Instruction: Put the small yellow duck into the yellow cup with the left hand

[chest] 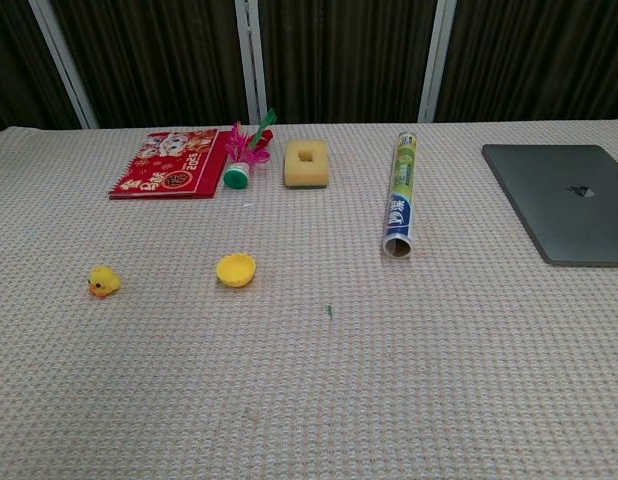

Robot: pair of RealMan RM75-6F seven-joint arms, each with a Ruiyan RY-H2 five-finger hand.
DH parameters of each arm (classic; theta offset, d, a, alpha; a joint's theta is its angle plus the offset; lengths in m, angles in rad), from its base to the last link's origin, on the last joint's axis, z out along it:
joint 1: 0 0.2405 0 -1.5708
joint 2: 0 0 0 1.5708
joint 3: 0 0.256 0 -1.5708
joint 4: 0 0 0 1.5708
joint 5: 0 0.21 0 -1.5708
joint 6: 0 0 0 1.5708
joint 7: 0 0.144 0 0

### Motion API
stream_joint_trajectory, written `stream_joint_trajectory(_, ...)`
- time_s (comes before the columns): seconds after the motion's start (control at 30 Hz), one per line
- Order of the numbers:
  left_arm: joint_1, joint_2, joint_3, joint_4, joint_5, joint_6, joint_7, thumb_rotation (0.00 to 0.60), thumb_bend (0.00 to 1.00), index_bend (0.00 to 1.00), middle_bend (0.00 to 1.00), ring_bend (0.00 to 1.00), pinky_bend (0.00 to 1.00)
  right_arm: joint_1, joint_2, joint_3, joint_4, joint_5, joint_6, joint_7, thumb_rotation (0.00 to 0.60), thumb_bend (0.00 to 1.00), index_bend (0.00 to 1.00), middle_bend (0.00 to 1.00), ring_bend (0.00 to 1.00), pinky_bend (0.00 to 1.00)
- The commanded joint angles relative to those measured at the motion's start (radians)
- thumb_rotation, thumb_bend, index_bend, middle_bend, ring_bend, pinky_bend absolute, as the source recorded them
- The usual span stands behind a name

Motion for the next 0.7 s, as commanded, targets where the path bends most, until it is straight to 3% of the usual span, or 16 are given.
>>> stream_joint_trajectory(0.03, -0.005, 0.001, -0.008, -0.005, -0.010, -0.007, 0.001, 0.600, 0.04, 0.02, 0.17, 0.14, 0.04, 0.000, 0.001, -0.001, -0.001, -0.001, -0.001, 0.000, 0.600, 0.00, 0.10, 0.00, 0.00, 0.00)
stream_joint_trajectory(0.23, -0.040, 0.014, -0.008, 0.017, -0.008, -0.065, 0.020, 0.600, 0.04, 0.04, 0.17, 0.14, 0.03, 0.002, 0.000, -0.004, -0.002, -0.005, -0.002, -0.005, 0.600, 0.00, 0.10, 0.00, 0.00, 0.00)
stream_joint_trajectory(0.33, -0.070, 0.015, -0.014, 0.027, -0.041, -0.134, 0.020, 0.600, 0.04, 0.09, 0.17, 0.14, 0.03, 0.002, 0.000, -0.006, -0.003, -0.008, -0.001, -0.007, 0.600, 0.00, 0.10, 0.00, 0.00, 0.00)
stream_joint_trajectory(0.47, -0.120, 0.005, -0.032, 0.040, -0.115, -0.240, 0.035, 0.600, 0.04, 0.21, 0.15, 0.12, 0.02, 0.001, 0.001, -0.007, -0.003, -0.012, 0.000, -0.003, 0.600, 0.00, 0.10, 0.00, 0.00, 0.00)
stream_joint_trajectory(0.7, -0.193, -0.045, -0.061, 0.088, -0.272, -0.388, 0.092, 0.600, 0.05, 0.24, 0.12, 0.07, 0.02, 0.001, 0.003, -0.013, -0.004, -0.024, 0.000, 0.005, 0.600, 0.00, 0.10, 0.00, 0.00, 0.00)
